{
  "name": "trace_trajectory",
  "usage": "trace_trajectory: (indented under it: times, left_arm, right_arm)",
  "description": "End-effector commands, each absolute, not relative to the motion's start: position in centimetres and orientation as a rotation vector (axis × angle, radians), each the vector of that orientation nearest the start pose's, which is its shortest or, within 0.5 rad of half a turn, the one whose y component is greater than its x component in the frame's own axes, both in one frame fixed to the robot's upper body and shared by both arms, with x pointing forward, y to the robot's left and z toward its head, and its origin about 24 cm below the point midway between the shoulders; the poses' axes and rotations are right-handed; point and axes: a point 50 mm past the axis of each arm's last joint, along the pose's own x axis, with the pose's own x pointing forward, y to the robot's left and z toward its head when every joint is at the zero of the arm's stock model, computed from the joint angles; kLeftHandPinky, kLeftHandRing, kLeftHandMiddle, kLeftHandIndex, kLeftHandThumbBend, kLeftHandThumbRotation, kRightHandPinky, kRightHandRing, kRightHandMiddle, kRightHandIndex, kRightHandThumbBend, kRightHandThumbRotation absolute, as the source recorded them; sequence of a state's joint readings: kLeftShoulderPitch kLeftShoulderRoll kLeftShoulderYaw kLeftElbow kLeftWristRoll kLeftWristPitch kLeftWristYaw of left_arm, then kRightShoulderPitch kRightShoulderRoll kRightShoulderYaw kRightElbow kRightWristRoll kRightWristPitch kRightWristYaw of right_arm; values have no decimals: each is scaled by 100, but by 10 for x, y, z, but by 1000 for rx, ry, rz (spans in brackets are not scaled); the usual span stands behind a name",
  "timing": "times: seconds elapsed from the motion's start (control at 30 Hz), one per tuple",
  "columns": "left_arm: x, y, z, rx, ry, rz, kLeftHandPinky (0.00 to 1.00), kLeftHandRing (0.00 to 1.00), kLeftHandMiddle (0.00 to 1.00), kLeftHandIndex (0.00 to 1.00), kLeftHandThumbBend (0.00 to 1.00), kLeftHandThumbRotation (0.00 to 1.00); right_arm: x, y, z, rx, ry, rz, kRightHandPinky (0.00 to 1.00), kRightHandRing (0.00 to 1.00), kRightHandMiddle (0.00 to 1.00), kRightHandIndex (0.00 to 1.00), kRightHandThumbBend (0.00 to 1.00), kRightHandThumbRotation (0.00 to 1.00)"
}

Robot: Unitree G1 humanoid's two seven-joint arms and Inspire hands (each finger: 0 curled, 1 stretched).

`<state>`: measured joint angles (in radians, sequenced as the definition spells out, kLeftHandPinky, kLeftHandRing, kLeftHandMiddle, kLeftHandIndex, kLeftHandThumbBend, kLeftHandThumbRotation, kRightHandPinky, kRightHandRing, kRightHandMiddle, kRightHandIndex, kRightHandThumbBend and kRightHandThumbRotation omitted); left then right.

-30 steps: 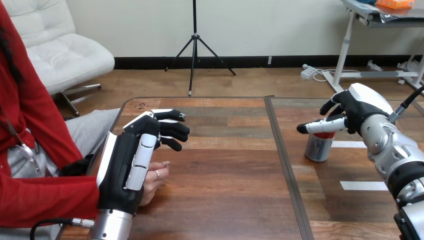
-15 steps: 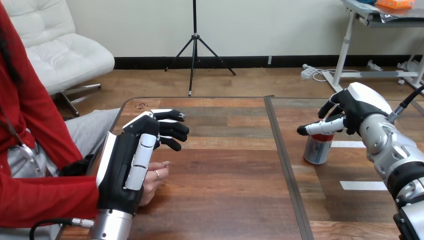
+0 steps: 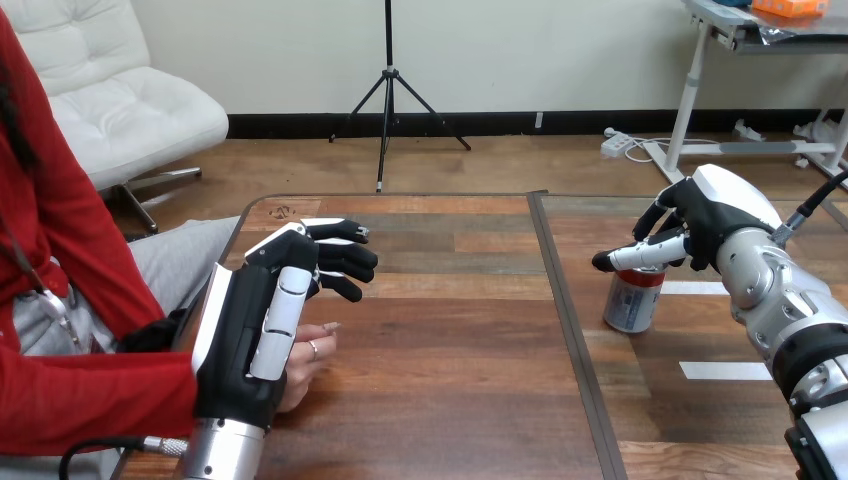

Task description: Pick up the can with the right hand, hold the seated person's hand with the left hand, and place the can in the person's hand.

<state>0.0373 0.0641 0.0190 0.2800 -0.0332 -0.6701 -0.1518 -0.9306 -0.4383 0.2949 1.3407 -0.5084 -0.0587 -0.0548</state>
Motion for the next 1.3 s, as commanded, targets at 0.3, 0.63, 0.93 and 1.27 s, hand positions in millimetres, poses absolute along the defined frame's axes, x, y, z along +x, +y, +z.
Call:
trace_trajectory:
  times: [0.3, 0.63, 0.93, 1.27]
  left_arm:
    - [244, 162, 49, 77, -434, -123, 46, 54, 55, 58, 57, 100]
    - [245, 163, 48, 80, -431, -123, 45, 54, 54, 58, 58, 100]
    - [245, 163, 47, 80, -425, -128, 45, 54, 54, 58, 56, 100]
    - [245, 162, 47, 73, -422, -130, 44, 54, 54, 58, 55, 100]
  right_arm:
    - [391, -234, 87, -1102, 270, -22, 39, 47, 51, 51, 99, 37]
    - [392, -232, 93, -1143, 192, -85, 22, 28, 35, 40, 100, 43]
    - [394, -231, 99, -1160, 142, -121, 14, 20, 29, 35, 100, 51]
    - [396, -232, 107, -1115, 92, -184, 11, 17, 26, 36, 100, 57]
